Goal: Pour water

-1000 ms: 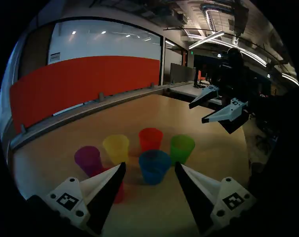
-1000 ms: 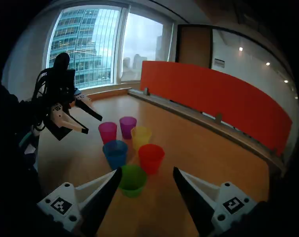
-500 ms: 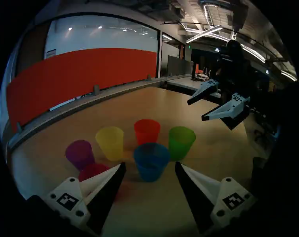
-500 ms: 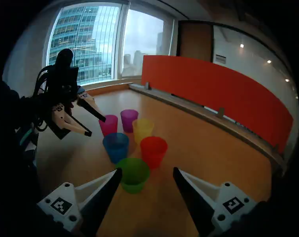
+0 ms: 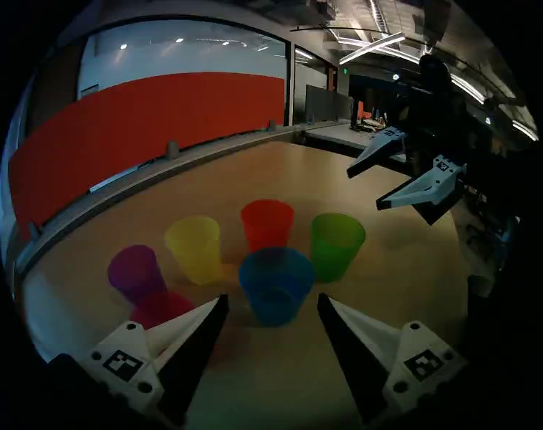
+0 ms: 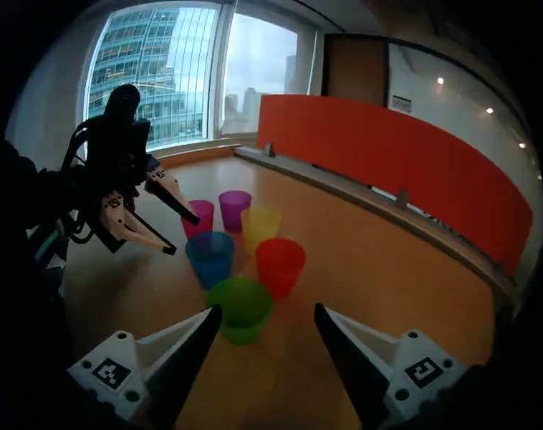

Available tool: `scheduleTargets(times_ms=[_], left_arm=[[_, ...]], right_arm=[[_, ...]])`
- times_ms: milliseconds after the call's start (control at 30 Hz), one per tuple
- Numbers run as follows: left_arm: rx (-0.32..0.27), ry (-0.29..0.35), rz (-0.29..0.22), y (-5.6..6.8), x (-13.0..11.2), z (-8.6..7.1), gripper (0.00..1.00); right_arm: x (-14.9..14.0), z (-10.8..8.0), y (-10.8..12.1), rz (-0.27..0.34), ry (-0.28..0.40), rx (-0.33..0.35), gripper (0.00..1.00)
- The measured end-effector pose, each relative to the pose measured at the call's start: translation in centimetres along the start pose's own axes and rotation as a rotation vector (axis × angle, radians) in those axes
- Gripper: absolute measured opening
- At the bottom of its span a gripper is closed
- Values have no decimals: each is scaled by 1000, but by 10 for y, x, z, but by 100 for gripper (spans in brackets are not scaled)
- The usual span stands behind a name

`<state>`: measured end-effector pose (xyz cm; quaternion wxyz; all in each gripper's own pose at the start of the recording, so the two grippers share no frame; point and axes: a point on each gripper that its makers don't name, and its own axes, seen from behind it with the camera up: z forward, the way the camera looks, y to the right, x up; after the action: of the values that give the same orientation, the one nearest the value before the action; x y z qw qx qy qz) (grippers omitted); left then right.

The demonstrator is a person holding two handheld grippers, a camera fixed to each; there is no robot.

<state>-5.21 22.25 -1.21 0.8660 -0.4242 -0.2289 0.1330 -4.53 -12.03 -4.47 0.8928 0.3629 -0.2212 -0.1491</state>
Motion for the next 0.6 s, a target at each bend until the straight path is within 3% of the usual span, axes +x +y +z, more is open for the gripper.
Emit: scheduleTargets(times_ms=[600], left_arm=[[-6, -43, 15, 0, -7, 32, 92]], right_arm=[[-3, 4, 2, 4, -5, 5, 100]])
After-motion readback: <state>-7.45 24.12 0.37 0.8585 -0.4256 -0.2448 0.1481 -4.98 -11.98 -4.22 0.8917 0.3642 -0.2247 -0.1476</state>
